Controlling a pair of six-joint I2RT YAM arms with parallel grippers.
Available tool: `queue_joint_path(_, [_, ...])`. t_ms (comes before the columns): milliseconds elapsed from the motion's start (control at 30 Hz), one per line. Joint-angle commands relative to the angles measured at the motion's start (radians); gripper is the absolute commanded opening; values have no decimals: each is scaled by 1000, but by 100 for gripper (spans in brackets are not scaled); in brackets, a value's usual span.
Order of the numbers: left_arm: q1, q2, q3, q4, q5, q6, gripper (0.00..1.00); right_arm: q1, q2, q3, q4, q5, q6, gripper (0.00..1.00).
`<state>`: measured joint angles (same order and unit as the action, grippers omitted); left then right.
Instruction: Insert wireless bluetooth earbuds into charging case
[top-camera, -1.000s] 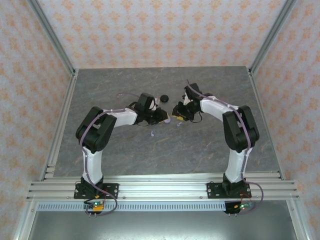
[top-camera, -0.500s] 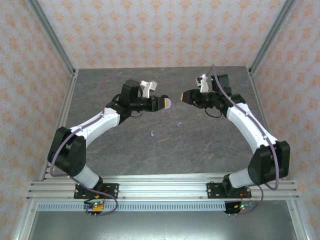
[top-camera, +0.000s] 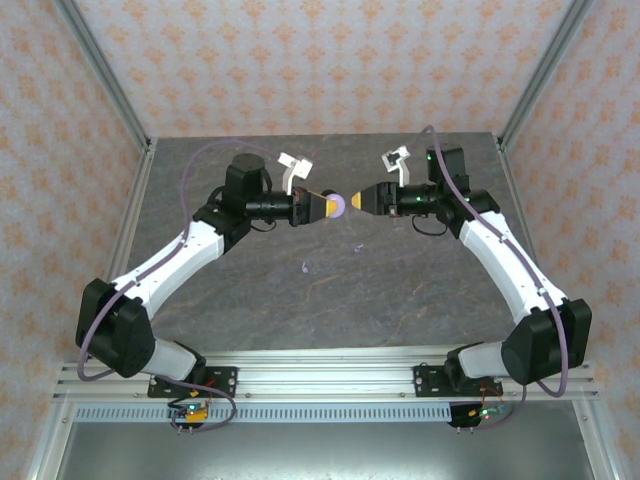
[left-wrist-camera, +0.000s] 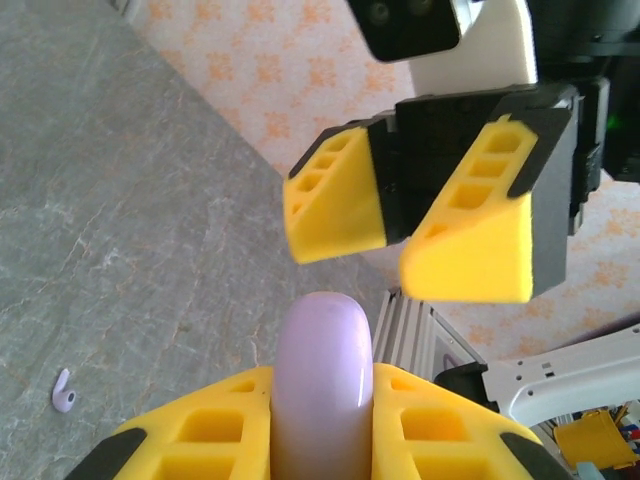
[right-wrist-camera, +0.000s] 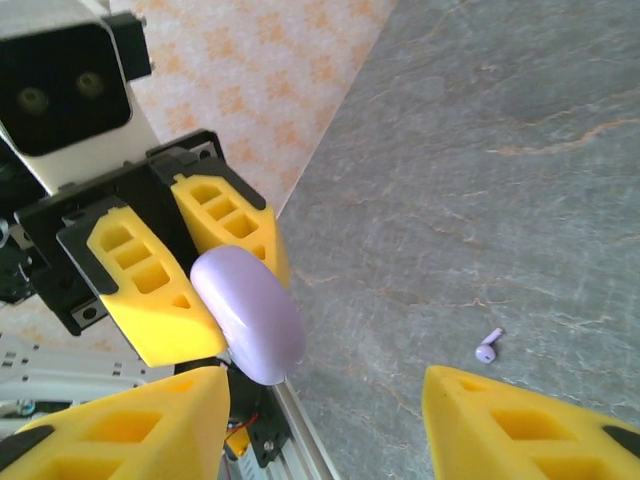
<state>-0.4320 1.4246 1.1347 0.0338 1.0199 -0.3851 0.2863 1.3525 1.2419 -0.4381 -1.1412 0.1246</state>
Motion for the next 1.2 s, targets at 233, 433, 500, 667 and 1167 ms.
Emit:
queue_joint_path(233, [-19,-42,43,-34,43,45,14,64,22,87,-74,-72,-115,50])
queue_joint_path(433, [-27,-48,47,-37,45,45,14,75,30,95,-78,-74,-121,45])
queue_joint_path(500, [-29,-50,48,-36,47,46,14,77,35,98,-83,-76,-125,44])
queue_joint_path(667, [-34,-54,48,-34,49,46,13,85,47,106,-85,-97,-127,39])
queue_joint_path(1167, [-42,-67,48,-58,27,58,20,91,41,115,-72,-69,-114,19])
